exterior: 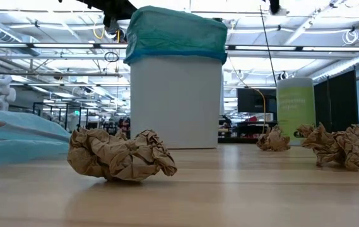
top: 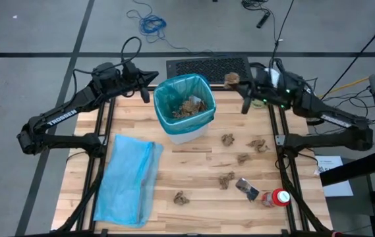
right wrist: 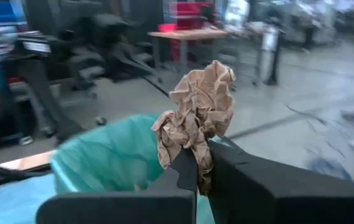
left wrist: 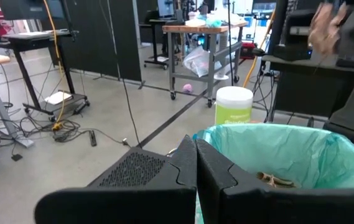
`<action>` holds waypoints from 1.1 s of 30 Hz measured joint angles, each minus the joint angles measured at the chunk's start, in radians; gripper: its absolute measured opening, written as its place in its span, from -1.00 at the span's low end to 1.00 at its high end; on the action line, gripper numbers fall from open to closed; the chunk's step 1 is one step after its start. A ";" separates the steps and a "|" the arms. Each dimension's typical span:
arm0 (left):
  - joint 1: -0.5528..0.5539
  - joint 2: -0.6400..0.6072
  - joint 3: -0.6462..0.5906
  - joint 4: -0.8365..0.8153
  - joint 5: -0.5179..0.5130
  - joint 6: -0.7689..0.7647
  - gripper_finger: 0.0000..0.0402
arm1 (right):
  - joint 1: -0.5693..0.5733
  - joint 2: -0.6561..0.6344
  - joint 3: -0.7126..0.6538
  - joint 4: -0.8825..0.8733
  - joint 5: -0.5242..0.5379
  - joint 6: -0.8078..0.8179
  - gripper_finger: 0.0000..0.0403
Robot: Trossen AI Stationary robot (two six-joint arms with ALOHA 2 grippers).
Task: Place trash/remove bag and relplace
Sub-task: Put the brown paper into the blue trash bag inside the white trash bin
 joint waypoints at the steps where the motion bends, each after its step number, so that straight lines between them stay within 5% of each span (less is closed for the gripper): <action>1: 0.000 0.000 0.000 -0.001 0.000 -0.001 -1.00 | 0.000 0.037 0.032 0.007 -0.033 -0.014 -1.00; 8: 0.000 0.005 0.000 -0.013 0.000 -0.006 -1.00 | 0.012 0.316 0.253 -0.051 -0.151 -0.083 -0.95; 15: -0.006 0.005 0.000 -0.026 0.000 -0.006 -1.00 | 0.056 0.474 0.412 -0.180 -0.146 -0.170 -0.47; 25: -0.007 0.005 0.000 -0.041 0.000 -0.006 -1.00 | 0.065 0.464 0.446 -0.205 -0.144 -0.165 0.19; 33: -0.006 0.005 0.000 -0.042 0.000 0.013 -1.00 | 0.081 0.345 0.446 -0.637 -0.137 -0.127 0.06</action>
